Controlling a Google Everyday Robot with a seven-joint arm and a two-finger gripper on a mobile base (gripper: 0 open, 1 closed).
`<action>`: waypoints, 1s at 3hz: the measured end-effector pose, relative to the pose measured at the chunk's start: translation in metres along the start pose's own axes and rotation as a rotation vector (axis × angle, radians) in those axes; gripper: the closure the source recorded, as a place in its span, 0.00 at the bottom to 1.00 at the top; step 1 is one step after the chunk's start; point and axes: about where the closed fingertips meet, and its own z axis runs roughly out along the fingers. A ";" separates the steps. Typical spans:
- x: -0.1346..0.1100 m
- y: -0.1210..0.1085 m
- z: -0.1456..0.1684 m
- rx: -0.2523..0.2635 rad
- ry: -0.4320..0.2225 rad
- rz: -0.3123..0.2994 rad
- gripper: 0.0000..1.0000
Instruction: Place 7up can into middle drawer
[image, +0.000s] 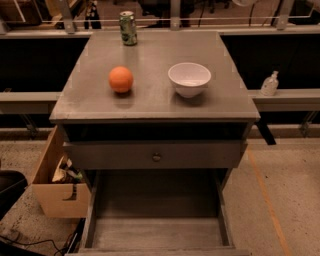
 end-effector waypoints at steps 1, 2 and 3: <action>0.074 0.035 -0.032 -0.032 0.070 0.043 1.00; 0.149 0.082 -0.064 -0.105 0.142 0.104 1.00; 0.201 0.127 -0.111 -0.168 0.197 0.156 1.00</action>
Offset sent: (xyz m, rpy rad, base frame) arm -0.1306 0.0525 -0.3001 0.0283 0.3434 0.1833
